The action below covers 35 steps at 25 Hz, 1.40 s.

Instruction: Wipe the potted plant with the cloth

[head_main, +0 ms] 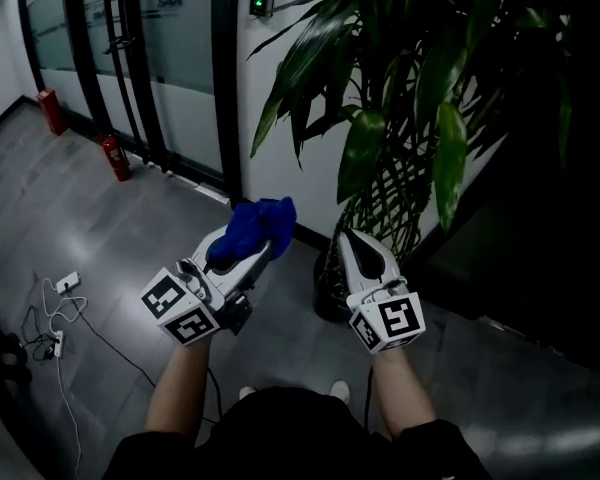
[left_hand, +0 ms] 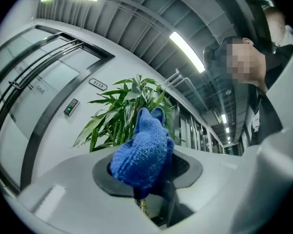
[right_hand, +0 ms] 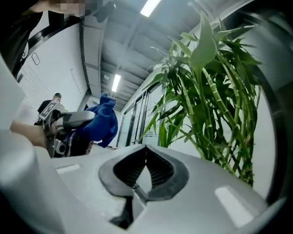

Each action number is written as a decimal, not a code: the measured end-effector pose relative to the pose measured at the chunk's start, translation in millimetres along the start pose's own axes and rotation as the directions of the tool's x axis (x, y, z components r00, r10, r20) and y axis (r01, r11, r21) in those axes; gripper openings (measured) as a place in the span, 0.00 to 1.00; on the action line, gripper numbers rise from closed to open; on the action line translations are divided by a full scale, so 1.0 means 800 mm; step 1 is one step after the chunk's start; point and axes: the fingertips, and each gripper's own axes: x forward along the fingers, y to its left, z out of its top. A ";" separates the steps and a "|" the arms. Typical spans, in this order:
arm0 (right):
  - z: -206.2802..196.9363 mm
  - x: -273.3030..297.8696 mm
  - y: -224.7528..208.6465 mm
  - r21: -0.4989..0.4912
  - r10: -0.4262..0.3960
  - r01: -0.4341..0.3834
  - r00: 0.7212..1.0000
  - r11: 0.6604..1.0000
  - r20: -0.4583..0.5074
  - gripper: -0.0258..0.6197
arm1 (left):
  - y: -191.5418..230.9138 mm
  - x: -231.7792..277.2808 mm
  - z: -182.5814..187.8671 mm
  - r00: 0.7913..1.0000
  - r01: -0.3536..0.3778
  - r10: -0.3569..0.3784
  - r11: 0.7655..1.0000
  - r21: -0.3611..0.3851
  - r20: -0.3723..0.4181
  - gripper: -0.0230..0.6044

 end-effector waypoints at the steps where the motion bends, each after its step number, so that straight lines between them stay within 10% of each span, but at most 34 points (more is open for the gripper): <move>1: 0.003 0.000 -0.001 -0.007 -0.022 0.022 1.000 1.000 0.002 0.04 | 0.003 0.002 0.002 1.000 0.012 -0.012 1.000 0.003 -0.008 0.28; 9: 0.030 -0.015 -0.045 -0.001 -0.198 0.198 0.980 0.980 0.002 0.04 | -0.003 0.051 0.028 0.992 0.122 -0.122 0.992 -0.002 -0.012 0.28; 21: 0.029 0.052 -0.070 -0.009 -0.110 0.111 0.994 0.994 0.028 0.04 | 0.000 0.123 0.049 0.997 0.064 -0.059 0.986 0.153 -0.042 0.28; 35: 0.068 0.084 -0.104 -0.068 -0.113 0.119 0.990 0.991 0.083 0.04 | -0.007 0.231 0.113 0.987 0.151 -0.094 0.823 0.548 -0.132 0.28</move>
